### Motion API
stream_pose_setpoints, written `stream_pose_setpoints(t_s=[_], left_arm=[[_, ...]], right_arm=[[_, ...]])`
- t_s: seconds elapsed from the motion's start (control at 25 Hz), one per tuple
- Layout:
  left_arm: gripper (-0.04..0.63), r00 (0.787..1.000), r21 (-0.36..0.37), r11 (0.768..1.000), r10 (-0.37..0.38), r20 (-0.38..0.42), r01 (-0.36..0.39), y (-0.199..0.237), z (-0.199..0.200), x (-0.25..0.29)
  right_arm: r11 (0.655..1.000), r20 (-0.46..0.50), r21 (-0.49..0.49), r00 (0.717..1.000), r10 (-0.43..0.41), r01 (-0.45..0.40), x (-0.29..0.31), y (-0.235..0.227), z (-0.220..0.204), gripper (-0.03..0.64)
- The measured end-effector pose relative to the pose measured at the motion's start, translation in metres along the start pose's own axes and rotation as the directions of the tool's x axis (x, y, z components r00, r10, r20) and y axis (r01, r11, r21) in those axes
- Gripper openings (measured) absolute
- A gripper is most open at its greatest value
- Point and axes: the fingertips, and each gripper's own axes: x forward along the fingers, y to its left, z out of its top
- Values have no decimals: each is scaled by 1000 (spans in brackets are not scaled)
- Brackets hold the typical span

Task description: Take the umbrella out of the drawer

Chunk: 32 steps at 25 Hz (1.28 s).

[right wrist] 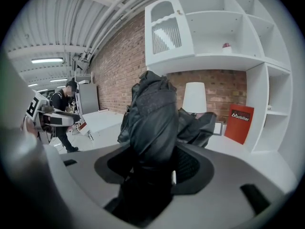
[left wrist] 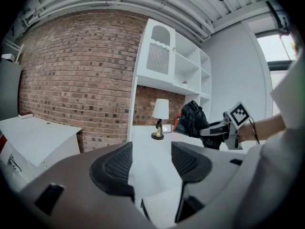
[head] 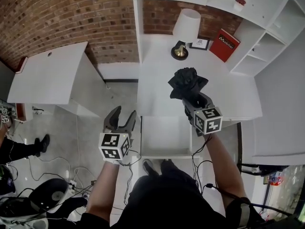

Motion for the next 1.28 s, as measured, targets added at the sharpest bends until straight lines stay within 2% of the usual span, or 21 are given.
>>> stream_pose_setpoints(t_s=[0.48, 0.84, 1.04, 1.28], left_arm=[[250, 993, -36, 996, 81, -85, -85, 9, -20, 46], [250, 981, -59, 989, 121, -154, -132, 13, -45, 64], [250, 971, -76, 983, 150, -188, -167, 19, -61, 68], [249, 961, -95, 977, 165, -224, -190, 24, -75, 73]], right_arm=[[995, -135, -39, 987, 89, -95, 83, -34, -30, 238], [989, -271, -34, 954, 127, -142, 142, -56, -70, 238], [986, -376, -47, 917, 131, -160, 170, -61, -96, 238], [980, -547, -107, 833, 84, -169, 199, -65, -123, 239]])
